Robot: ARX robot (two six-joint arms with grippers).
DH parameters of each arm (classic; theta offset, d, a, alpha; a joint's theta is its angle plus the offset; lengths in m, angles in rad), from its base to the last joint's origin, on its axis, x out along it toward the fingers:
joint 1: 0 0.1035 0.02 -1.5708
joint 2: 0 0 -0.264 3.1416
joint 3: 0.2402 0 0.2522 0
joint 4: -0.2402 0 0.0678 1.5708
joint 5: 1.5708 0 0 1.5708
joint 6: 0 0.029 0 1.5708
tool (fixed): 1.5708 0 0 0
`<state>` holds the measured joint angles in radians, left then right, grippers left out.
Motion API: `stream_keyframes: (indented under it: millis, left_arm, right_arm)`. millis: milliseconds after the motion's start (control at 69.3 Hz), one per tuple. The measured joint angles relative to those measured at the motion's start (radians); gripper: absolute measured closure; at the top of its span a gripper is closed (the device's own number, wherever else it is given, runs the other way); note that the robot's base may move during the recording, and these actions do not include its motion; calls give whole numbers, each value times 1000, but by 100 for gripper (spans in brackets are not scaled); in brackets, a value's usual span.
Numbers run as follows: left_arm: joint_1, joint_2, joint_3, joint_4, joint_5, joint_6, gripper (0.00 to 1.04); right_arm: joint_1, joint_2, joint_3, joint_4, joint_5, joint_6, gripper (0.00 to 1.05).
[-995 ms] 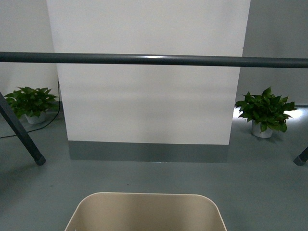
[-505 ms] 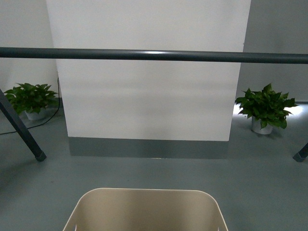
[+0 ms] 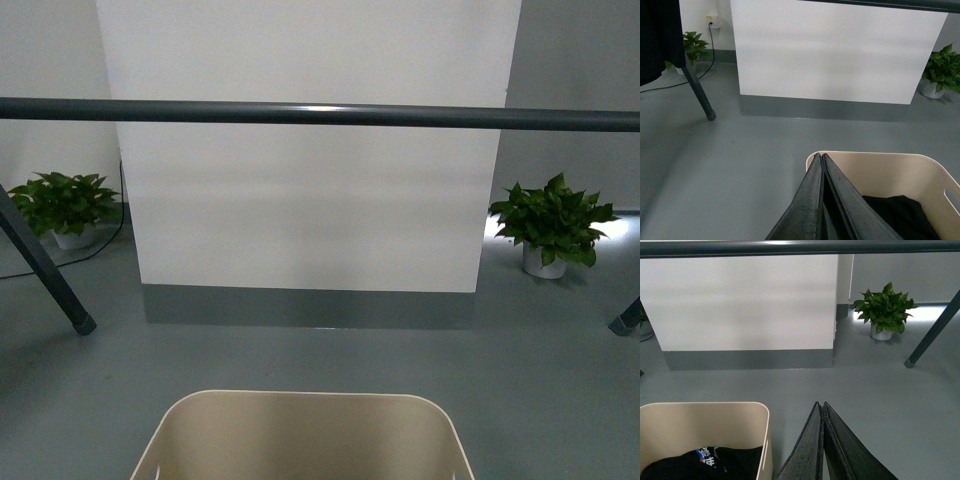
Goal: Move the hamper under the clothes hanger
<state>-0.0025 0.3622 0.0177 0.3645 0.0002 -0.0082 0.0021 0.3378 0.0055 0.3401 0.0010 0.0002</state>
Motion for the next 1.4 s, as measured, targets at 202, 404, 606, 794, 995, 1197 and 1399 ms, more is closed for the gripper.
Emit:
stream_keyframes:
  millis: [202,404,606,794,995,1197,1399]
  left_arm:
    - [0,-72,0,-71,0,1,101]
    - [0,-132,0,-131,0,2,101]
    - [0,-177,0,-177,0,2,101]
    - [0,-335,0,-352,0,2,101]
    - [0,-357,0,-362,0,2,96]
    - [0,-357,0,-362,0,2,64]
    - [0,-357,0,-362,0,2,32]
  right_arm:
    - [0,-68,0,-67,0,0,103]
    - [0,-124,0,-123,0,0,103]
    - [0,-174,0,-174,0,0,103]
    - [0,-332,0,-334,-1,0,103]
    - [0,-333,0,-339,-2,0,103]
    - [0,-333,0,-339,-2,0,75]
    - [0,-333,0,-339,-2,0,44]
